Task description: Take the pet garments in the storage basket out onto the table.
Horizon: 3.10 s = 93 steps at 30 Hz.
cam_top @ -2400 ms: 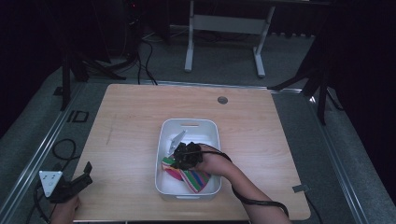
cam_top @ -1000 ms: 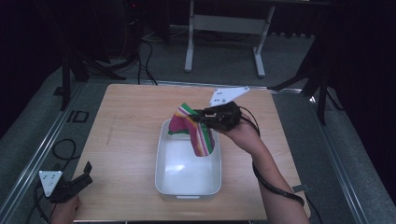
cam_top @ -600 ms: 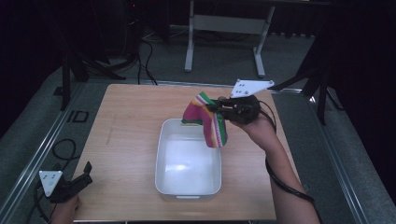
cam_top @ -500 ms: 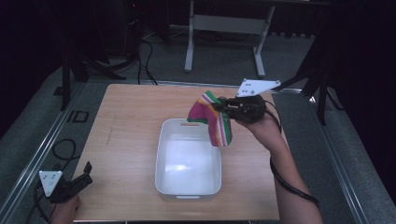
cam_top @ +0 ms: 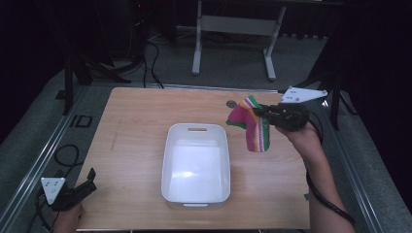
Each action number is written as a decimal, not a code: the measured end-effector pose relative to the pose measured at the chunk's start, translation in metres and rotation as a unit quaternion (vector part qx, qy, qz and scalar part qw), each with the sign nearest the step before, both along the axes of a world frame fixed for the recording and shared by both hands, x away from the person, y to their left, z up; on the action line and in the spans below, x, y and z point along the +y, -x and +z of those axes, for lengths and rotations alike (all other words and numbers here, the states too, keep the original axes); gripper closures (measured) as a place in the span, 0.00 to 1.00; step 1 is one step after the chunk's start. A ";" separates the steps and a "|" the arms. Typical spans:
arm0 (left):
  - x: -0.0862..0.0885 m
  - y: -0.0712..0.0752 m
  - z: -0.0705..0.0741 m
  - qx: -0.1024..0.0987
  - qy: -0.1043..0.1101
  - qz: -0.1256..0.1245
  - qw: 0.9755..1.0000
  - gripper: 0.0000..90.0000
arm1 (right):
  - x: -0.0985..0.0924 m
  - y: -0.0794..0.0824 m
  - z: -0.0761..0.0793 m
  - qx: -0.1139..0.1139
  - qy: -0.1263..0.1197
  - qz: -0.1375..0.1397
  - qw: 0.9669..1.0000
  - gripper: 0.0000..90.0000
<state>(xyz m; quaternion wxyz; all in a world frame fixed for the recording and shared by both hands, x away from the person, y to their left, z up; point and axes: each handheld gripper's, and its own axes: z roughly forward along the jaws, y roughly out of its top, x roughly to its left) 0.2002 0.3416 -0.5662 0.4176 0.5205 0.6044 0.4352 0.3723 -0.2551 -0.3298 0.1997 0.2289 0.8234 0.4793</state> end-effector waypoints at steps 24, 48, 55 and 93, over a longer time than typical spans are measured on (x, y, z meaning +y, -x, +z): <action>0.000 0.000 0.000 -0.002 -0.001 0.001 1.000 0.01 | -0.051 -0.005 -0.043 0.030 -0.006 -0.063 0.998 0.91; 0.000 0.000 0.000 -0.002 0.000 0.000 1.000 0.01 | -0.032 -0.030 -0.164 0.118 -0.004 -0.094 0.989 0.91; 0.000 0.000 0.000 -0.002 0.000 0.000 1.000 0.01 | -0.021 -0.029 -0.203 0.139 0.015 -0.098 0.985 0.91; 0.000 0.000 0.000 -0.002 -0.001 0.002 1.000 0.01 | -0.098 0.022 -0.178 0.073 -0.056 -0.193 0.977 0.15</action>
